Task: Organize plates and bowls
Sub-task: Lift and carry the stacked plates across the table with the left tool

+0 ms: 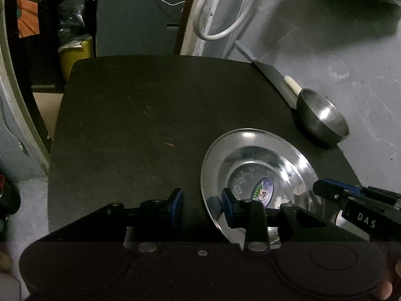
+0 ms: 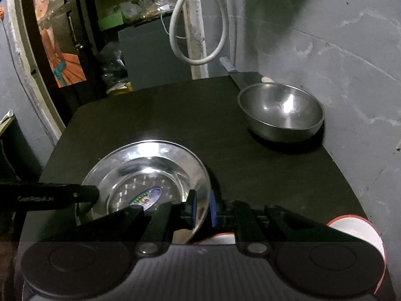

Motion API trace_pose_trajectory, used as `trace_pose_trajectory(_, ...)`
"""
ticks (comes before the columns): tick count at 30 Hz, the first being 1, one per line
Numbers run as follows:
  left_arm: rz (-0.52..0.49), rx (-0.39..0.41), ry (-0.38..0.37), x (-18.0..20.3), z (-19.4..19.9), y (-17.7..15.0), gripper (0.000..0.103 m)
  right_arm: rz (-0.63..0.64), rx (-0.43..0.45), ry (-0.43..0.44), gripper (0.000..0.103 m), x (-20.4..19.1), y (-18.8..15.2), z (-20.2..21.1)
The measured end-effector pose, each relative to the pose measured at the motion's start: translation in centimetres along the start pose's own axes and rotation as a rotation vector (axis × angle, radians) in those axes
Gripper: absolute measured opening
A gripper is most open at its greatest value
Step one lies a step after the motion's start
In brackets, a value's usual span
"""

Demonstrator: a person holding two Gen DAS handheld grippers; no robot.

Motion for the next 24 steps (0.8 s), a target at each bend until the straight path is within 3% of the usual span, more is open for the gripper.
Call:
trace_pose_trajectory(3,-0.002,0.002,-0.004,0.1,-0.1,0.0,0.033,0.002,-0.018,0.019,0.014,0.1,0.1,-0.4)
trace_pose_trajectory(7,-0.003,-0.002,-0.025,0.4,-0.4,0.1,0.02,0.009,-0.029,0.049,0.017,-0.1,0.2,-0.6)
trace_pose_trajectory(24,-0.083,0.089,-0.035,2.3,4.2,0.7,0.018,-0.038,0.071,0.076,0.009,0.7,0.3,4.2)
Point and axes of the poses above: each gripper's, at about its wrist camera, not at the fingertips, and z roughly against the way its jaws point, x to its right, y to its top, the point moved 1 cm from there along -z, roughly the way its jaws point, and after that the axes turned 15 degrees about -y, right-handed, at the moved point
